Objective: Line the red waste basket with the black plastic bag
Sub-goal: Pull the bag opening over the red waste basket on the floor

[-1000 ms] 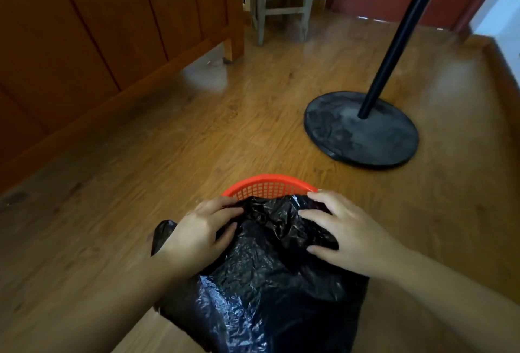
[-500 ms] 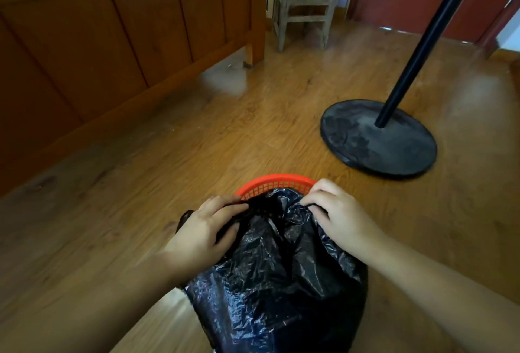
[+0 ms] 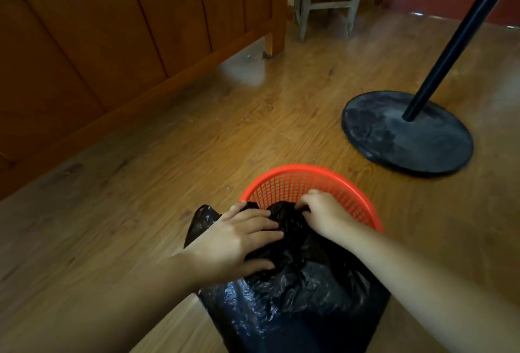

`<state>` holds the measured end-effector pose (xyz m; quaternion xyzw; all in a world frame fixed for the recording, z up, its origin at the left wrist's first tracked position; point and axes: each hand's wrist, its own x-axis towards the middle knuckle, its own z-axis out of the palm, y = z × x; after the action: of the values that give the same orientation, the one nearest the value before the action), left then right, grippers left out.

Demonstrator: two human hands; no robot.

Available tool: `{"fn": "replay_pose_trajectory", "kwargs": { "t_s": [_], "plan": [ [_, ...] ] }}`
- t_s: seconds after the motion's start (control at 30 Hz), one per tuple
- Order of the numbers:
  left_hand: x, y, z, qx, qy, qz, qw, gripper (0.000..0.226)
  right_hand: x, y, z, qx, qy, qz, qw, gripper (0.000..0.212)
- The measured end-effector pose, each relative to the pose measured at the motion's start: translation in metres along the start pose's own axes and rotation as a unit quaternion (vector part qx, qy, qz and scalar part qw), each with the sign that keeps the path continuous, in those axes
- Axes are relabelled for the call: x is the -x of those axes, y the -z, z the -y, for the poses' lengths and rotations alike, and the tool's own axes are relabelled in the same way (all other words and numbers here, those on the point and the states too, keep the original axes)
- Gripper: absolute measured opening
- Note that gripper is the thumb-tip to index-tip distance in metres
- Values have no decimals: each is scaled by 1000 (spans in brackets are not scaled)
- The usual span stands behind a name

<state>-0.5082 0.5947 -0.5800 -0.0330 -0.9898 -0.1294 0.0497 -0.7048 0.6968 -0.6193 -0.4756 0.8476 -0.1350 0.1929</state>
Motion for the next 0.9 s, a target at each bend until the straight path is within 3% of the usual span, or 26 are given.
{"fn": "replay_pose_trajectory", "kwargs": {
  "t_s": [0.17,0.43,0.53,0.7,0.9],
  "plan": [
    [-12,-5,7,26,1,6,1000,25,34,34,6,-96,110,10,989,28],
    [-17,1,9,68,-4,-1,998,22,89,34,12,-141,152,183,961,48],
    [-18,2,7,82,6,-2,997,22,96,23,13,-158,161,182,957,40],
    [-13,4,9,88,38,-24,995,29,95,12,16,-173,170,178,954,8],
    [-1,5,8,103,42,-30,993,44,90,15,12,-153,166,154,962,10]
  ]
}}
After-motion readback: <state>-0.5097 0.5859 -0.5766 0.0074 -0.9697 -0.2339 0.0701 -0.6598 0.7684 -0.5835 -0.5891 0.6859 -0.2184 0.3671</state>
